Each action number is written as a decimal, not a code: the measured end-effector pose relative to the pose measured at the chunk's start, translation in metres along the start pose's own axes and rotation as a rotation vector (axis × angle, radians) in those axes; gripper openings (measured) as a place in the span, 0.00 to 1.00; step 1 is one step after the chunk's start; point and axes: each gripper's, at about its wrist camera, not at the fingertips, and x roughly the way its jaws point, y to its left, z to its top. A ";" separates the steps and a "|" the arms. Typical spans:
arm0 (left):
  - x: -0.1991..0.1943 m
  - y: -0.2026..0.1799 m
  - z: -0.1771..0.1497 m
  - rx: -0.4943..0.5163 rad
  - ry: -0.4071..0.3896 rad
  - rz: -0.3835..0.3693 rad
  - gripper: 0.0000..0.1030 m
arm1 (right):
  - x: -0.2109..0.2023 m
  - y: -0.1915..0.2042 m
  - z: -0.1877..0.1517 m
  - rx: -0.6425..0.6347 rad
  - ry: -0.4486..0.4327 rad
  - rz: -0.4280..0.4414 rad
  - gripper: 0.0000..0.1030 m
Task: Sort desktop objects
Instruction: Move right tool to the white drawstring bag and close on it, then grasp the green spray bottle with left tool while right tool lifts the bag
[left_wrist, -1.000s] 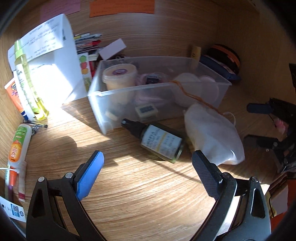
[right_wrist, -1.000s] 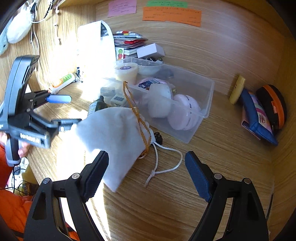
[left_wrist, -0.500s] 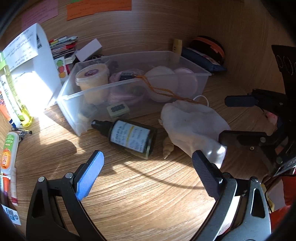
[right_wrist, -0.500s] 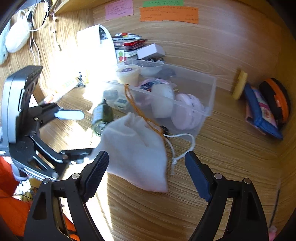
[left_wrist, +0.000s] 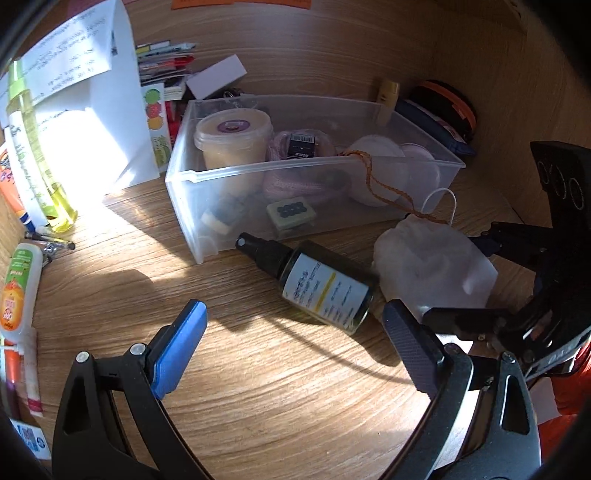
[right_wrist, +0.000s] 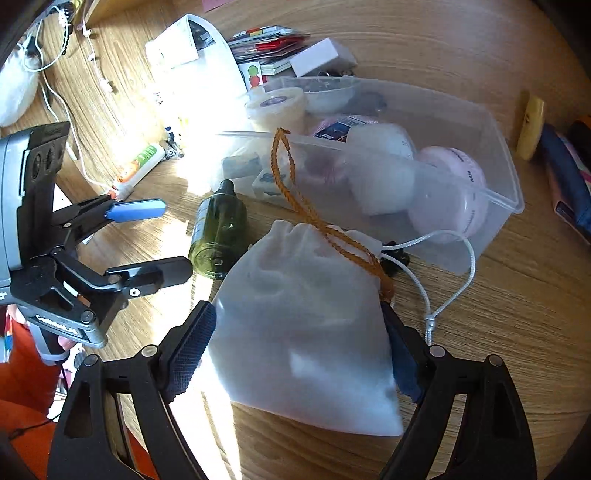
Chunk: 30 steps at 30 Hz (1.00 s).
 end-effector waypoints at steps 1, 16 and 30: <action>0.003 0.000 0.002 0.001 0.009 -0.003 0.94 | 0.000 0.001 0.000 -0.005 -0.001 -0.002 0.82; 0.029 -0.003 0.017 -0.012 0.046 -0.079 0.90 | 0.002 0.001 0.001 -0.116 -0.014 -0.038 0.38; 0.024 0.004 0.011 -0.038 0.026 -0.076 0.43 | -0.030 -0.006 0.004 -0.067 -0.111 -0.025 0.27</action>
